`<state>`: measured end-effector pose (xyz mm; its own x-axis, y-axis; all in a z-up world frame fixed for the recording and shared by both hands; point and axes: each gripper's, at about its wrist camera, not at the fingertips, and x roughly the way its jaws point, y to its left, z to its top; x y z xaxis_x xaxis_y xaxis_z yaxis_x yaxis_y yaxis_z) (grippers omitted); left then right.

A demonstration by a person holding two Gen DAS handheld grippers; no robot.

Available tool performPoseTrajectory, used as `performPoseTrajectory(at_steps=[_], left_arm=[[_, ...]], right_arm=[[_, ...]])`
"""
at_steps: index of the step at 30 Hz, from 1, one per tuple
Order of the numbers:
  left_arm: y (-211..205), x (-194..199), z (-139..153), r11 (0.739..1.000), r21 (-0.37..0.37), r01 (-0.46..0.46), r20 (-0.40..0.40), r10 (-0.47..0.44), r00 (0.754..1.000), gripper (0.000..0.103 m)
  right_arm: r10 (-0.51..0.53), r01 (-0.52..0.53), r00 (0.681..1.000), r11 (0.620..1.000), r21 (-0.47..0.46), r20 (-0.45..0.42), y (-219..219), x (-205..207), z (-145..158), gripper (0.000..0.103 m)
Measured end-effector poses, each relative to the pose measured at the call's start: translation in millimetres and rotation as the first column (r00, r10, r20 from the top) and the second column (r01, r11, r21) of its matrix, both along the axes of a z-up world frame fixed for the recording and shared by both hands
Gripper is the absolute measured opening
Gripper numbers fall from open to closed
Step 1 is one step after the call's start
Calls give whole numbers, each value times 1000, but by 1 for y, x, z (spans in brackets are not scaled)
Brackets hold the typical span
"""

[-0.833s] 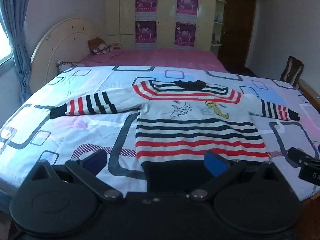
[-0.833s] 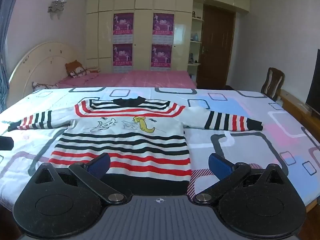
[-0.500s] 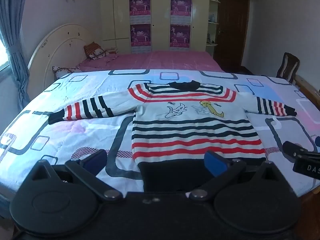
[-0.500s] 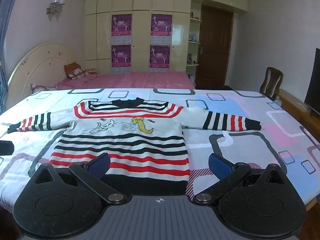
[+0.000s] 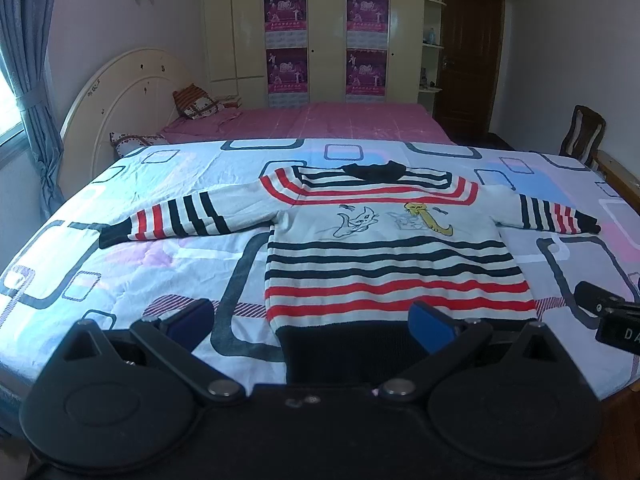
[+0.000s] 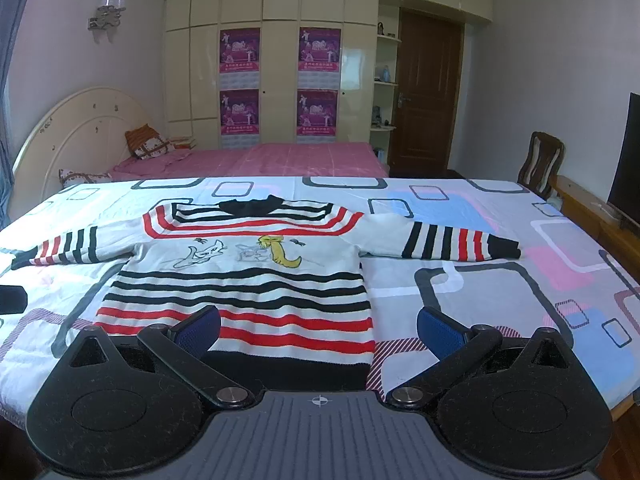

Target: Fold small clothes

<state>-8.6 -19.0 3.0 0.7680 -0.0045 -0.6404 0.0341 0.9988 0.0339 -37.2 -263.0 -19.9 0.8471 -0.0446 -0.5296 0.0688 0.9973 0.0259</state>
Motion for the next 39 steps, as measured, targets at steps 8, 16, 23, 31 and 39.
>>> performPoseTrajectory(at_steps=[8, 16, 23, 31, 39], left_arm=[[-3, 5, -5, 1000, 4, -15, 0, 15, 1000, 103], [-3, 8, -6, 1000, 4, -17, 3, 17, 1000, 103], [-3, 11, -6, 1000, 1, -17, 0, 17, 1000, 103], [-3, 21, -7, 1000, 1, -20, -4, 20, 1000, 103], [-4, 40, -14, 1000, 6, -27, -10, 27, 1000, 103]], right_arm=[[-1, 1, 1000, 1000, 1, -3, -3, 3, -1, 103], [-2, 2, 1000, 1000, -3, -5, -6, 11, 0, 103], [-6, 6, 1000, 1000, -6, -9, -8, 16, -1, 103], [-17, 17, 1000, 1000, -11, -14, -10, 30, -6, 103], [-29, 29, 999, 999, -14, -14, -18, 44, -11, 103]])
